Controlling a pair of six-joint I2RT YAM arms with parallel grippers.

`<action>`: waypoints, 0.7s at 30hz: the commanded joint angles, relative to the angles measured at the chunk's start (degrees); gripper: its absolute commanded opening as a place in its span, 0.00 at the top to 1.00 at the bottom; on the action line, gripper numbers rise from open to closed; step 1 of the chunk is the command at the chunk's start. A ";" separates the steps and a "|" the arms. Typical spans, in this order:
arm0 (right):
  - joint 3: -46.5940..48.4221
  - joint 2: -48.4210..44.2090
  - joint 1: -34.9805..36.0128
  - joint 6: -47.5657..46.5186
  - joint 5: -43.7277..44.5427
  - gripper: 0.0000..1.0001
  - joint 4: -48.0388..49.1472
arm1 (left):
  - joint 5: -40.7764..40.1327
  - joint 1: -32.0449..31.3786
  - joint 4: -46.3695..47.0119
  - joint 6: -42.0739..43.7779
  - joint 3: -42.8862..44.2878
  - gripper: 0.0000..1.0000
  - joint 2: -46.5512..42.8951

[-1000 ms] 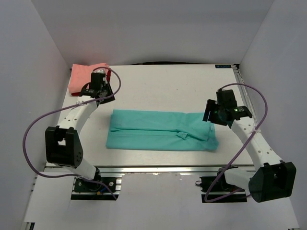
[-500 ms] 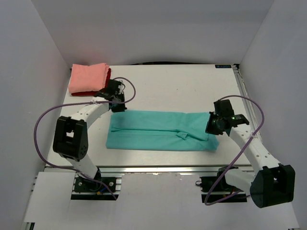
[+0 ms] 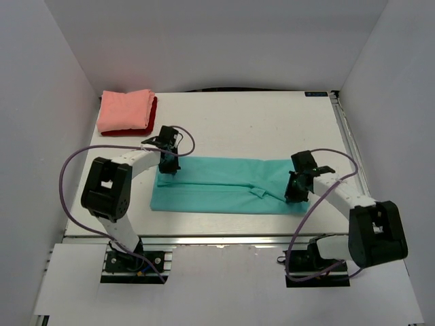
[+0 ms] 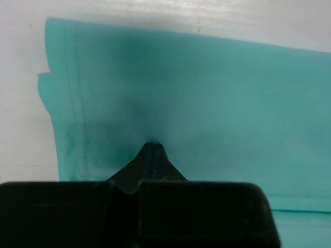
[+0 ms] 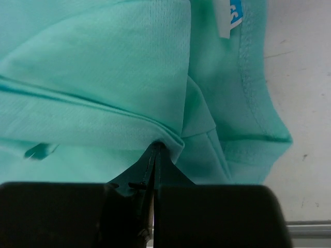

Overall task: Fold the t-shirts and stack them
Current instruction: Rotate the tshirt 90 degrees

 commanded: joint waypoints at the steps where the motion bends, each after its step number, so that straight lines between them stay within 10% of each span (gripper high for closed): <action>1: -1.12 4.46 0.71 2.16 1.18 1.00 5.46 | -1.34 0.09 0.65 -1.59 -2.18 1.00 2.05; 21: 22.83 34.34 1.15 -5.38 3.46 1.00 6.44 | -1.26 -0.79 -1.02 -9.93 -12.29 1.00 -3.57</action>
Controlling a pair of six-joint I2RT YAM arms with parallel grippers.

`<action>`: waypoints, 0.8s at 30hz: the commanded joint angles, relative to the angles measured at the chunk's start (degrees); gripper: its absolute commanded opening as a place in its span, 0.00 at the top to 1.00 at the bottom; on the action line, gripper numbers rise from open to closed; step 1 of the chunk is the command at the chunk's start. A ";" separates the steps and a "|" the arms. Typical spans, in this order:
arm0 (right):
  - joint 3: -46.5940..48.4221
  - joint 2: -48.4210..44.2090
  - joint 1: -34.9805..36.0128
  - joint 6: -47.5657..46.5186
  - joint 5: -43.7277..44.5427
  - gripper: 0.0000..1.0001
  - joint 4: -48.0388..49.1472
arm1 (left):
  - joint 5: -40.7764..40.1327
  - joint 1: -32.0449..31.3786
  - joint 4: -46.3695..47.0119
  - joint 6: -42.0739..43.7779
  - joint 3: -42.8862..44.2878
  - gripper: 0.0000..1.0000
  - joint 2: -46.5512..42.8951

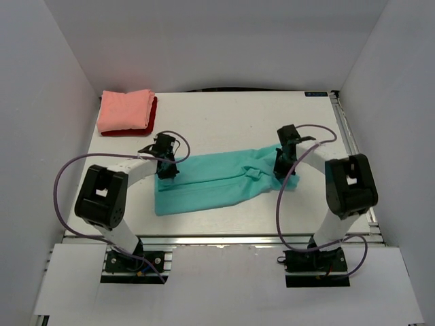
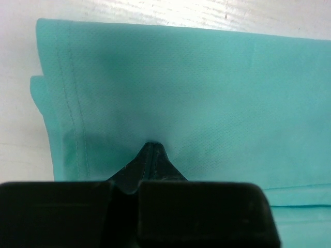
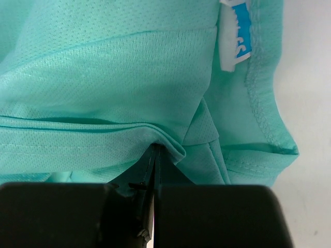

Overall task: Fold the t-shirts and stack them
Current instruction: Rotate the tshirt 90 degrees

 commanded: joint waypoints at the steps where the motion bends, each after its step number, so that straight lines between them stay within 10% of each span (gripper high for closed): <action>1: 4.00 9.44 0.18 -3.47 3.42 1.00 4.47 | 0.12 -0.94 -7.25 -2.64 -4.19 1.00 -0.62; 24: 52.59 39.15 1.59 -13.40 -4.22 1.00 -5.37 | -2.69 -26.86 -4.97 -25.92 -7.36 1.00 -7.93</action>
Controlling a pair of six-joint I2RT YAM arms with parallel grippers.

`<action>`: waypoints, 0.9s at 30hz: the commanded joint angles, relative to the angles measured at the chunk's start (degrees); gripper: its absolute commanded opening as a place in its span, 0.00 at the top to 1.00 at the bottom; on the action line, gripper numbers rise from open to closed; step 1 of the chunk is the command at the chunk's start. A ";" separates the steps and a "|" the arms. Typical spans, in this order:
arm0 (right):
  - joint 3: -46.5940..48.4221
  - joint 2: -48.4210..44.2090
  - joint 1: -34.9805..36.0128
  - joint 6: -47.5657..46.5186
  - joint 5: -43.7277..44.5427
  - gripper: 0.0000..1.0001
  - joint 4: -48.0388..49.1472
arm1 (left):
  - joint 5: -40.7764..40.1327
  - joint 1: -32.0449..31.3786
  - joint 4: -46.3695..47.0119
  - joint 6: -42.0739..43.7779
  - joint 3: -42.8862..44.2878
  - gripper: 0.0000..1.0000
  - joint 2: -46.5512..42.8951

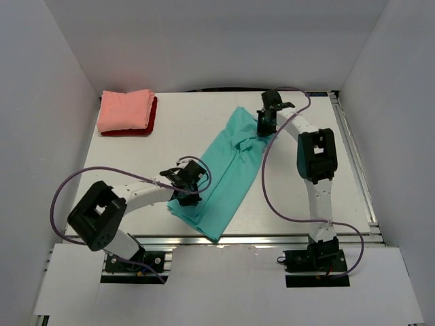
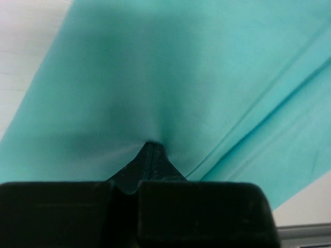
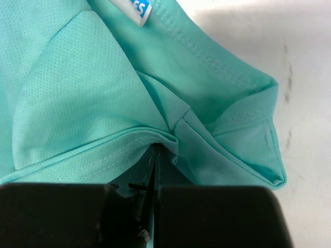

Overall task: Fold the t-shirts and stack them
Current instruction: Rotate the tshirt 90 degrees

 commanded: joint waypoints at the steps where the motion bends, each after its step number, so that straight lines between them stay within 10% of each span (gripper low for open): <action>1: 4.92 5.72 1.17 -3.33 -1.76 1.00 -3.69 | -1.09 -5.16 2.46 -6.26 2.11 1.00 3.16; 27: 23.04 11.71 6.98 -11.67 -8.29 1.00 4.47 | -14.97 -16.86 4.24 -24.55 4.22 1.00 -2.02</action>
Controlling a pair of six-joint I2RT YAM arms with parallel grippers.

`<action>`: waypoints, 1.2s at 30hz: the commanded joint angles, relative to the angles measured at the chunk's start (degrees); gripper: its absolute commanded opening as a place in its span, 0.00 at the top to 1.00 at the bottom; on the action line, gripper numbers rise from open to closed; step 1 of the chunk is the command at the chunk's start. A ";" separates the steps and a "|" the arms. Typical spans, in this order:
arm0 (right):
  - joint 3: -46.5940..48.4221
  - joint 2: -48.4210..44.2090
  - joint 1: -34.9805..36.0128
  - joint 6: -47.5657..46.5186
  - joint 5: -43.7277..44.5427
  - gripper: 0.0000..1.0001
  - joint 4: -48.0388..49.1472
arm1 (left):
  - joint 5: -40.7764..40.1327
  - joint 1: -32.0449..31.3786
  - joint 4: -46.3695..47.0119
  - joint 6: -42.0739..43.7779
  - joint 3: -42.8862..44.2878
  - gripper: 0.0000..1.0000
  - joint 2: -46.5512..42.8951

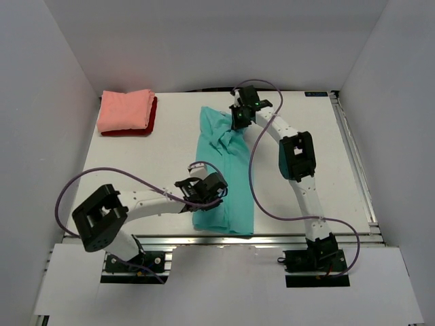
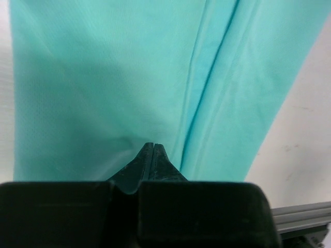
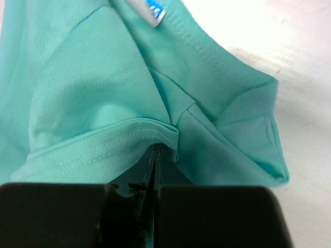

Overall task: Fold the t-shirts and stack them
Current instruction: Rotate the tshirt 90 degrees

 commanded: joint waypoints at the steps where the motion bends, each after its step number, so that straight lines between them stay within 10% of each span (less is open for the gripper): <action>1: 0.51 -2.87 -0.08 -2.80 4.30 1.00 5.59 | -5.64 -0.19 -3.44 -1.38 0.99 1.00 -5.41; 4: 1.56 -4.89 -0.17 -4.30 8.96 0.98 9.19 | -7.75 -0.19 -4.93 -0.15 2.74 1.00 -7.25; 17: -6.94 -28.61 -0.52 -7.56 17.41 0.27 15.36 | -20.58 -0.10 -14.43 8.79 14.96 0.82 -13.85; 30: -56.74 -65.24 -0.43 4.82 14.17 0.32 6.55 | -10.23 18.42 -9.17 29.01 21.55 0.77 -5.33; 36: -75.74 -76.00 1.58 11.33 3.09 0.56 12.09 | 3.39 25.12 -1.87 39.03 33.02 0.80 9.33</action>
